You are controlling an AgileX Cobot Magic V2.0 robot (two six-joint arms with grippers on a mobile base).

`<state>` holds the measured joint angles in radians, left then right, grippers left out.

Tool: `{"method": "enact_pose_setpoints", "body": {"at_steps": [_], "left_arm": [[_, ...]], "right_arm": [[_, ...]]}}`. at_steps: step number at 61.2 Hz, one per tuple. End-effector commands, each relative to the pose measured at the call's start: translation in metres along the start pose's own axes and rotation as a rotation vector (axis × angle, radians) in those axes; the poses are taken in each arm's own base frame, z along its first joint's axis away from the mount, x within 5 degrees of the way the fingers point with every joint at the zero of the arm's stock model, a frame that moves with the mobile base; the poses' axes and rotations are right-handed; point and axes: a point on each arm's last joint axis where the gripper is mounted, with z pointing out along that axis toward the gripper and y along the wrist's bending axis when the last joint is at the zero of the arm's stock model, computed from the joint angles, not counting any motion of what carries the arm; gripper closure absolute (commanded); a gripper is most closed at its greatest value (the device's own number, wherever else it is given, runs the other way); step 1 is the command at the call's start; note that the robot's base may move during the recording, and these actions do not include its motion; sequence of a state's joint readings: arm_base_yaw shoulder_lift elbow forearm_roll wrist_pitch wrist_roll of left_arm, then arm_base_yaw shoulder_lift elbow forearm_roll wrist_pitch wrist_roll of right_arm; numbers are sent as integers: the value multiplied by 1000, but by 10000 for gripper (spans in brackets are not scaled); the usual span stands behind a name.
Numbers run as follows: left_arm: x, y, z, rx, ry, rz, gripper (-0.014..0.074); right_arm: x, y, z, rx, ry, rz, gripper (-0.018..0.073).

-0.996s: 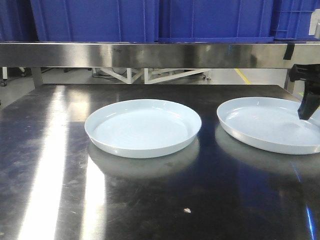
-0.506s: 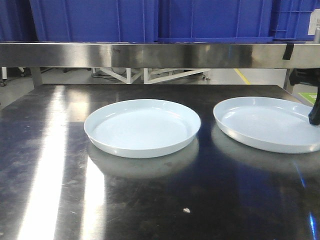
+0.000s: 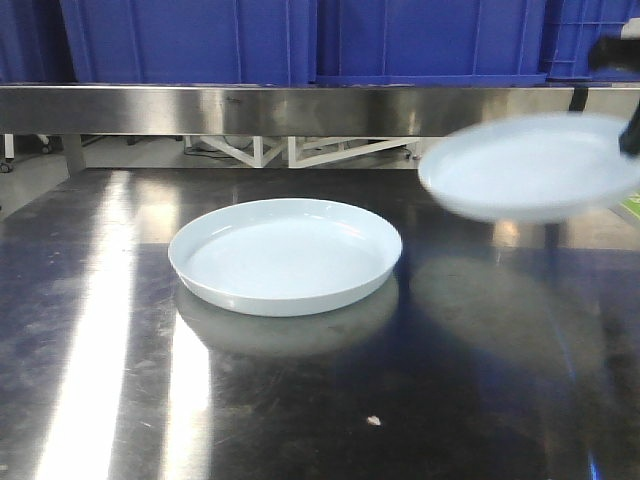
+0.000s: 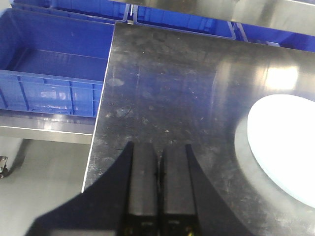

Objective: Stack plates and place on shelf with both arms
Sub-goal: 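Lift the plate with the right gripper and lay it onto the centered plate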

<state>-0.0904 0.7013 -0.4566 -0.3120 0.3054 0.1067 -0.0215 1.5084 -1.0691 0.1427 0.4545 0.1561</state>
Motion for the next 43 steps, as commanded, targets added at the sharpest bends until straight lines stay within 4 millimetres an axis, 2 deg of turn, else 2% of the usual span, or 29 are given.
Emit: {"method": "enact_pose_setpoints", "body": {"at_steps": [1,8,16,32,43], "left_arm": [[-16,-3,-4,8,-107,-10,510],[-16,-3,-4,8,-107,-10,510],[-16,-3,-4,8,-107,-10,510],[-16,-3,-4,8,-107,-10,510],[-16,-3,-4,8,-107,-10,510]], "right_arm": [[-30,15,-40,-69,-182,6,507],[-37,28,-56,-120,-210,12,507],[-33,50,-61,-177,-189,-27,507],[-6,107,-58,-311,-121,-150,507],[16,140,-46,-375,-66,-220,507]]}}
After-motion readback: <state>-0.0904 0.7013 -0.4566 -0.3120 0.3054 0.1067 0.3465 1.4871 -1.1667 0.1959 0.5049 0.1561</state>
